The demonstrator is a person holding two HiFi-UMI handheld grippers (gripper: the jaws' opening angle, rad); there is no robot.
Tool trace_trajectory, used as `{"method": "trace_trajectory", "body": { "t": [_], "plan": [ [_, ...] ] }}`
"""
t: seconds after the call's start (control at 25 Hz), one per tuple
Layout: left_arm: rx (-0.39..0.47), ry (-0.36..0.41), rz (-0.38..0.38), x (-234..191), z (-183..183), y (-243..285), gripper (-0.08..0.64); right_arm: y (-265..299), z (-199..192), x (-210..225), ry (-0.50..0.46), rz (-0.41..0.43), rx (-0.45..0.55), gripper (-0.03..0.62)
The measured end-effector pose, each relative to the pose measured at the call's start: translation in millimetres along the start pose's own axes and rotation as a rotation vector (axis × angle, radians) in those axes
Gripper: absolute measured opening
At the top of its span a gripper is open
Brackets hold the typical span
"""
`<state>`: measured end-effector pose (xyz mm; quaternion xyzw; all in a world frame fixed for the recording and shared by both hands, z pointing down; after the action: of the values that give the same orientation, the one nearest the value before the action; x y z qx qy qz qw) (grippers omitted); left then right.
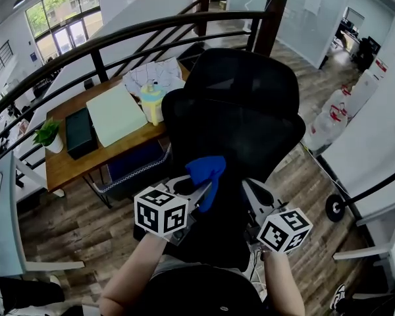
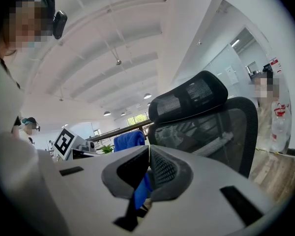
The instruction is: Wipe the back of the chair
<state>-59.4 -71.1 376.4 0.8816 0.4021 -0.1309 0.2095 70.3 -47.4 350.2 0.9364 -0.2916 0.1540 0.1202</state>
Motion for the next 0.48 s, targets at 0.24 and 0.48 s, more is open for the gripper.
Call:
{"method": "trace_trajectory", "body": {
  "t": [0.24, 0.48],
  "plan": [
    [-0.003, -0.014, -0.006, 4.5, -3.7, 2.9, 0.1, -3.1, -3.1, -1.3, -0.012, 0.0, -0.01, 0.029],
    [0.009, -0.031, -0.011, 7.0, -3.9, 6.0, 0.1, -4.5, -7.9, 1.8, -0.008, -0.015, -0.016, 0.028]
  ]
}}
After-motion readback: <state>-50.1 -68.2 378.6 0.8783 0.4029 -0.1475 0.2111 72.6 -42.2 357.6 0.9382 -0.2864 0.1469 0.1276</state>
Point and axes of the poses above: the fingertips, and each gripper's own axes: y forward along the fingers, x to its right, z out of its top, the point moved 3 cm from there along -y, backward along the fingers, and after that the axes turned 1 degree about y, right-handed, at the moved point
